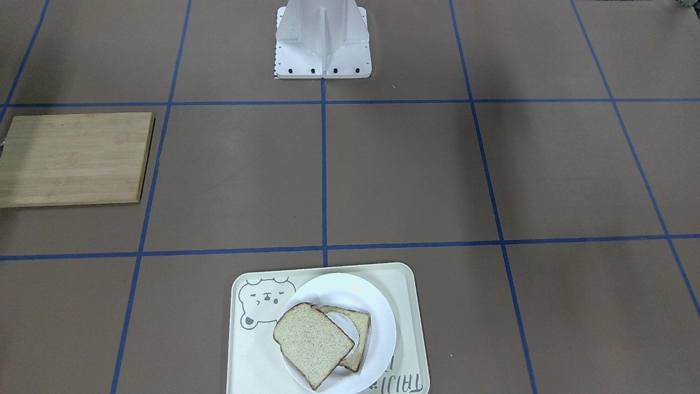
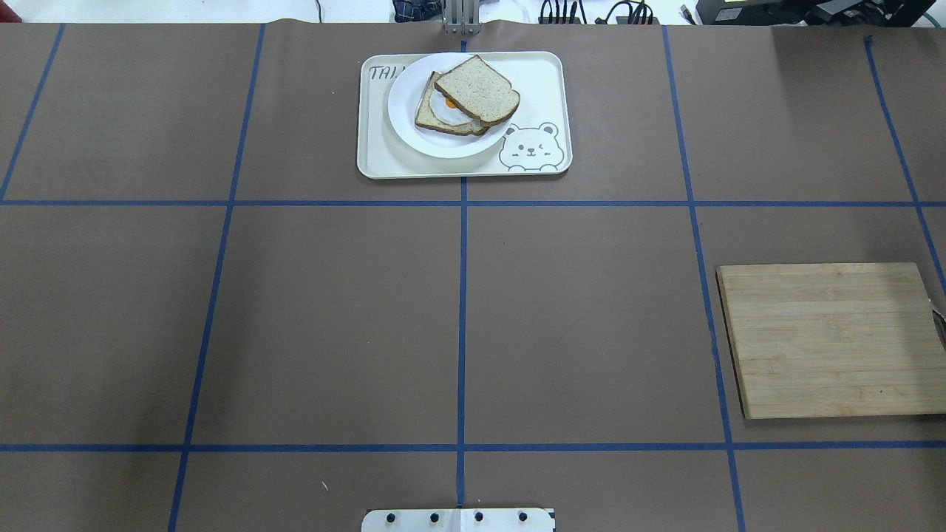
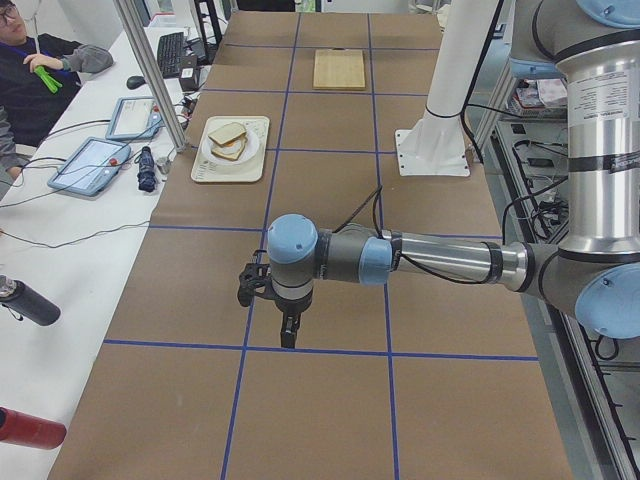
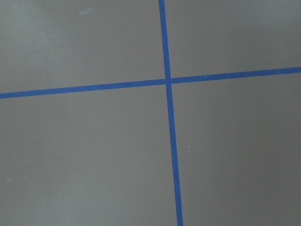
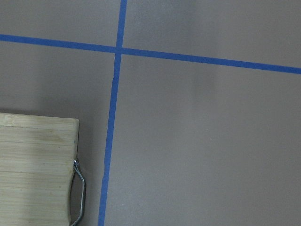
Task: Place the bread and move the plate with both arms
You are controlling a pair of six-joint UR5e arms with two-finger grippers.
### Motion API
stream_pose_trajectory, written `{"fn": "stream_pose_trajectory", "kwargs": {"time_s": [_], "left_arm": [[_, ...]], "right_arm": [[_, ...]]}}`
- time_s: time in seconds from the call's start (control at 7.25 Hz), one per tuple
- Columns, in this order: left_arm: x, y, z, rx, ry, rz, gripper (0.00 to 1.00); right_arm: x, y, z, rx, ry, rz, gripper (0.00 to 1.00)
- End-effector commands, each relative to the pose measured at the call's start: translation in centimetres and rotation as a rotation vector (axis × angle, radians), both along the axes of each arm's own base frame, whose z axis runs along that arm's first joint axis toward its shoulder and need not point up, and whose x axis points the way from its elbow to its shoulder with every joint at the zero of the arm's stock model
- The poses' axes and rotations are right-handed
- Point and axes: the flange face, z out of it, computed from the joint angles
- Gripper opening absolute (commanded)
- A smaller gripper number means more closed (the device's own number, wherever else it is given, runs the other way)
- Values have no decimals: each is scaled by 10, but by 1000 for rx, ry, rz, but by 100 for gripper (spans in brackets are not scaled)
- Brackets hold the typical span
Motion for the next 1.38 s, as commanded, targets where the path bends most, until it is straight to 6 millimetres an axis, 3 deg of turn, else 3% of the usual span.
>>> {"fn": "stream_pose_trajectory", "kwargs": {"time_s": [0.0, 0.55, 1.24], "left_arm": [[0, 16, 12, -25, 0, 1, 99], [-1, 25, 15, -34, 1, -1, 99], [-2, 39, 23, -58, 2, -3, 99]], "right_arm": [[0, -4, -6, 40, 2, 5, 100], [-11, -13, -19, 50, 6, 34, 100], [-15, -13, -18, 45, -2, 33, 100]]}}
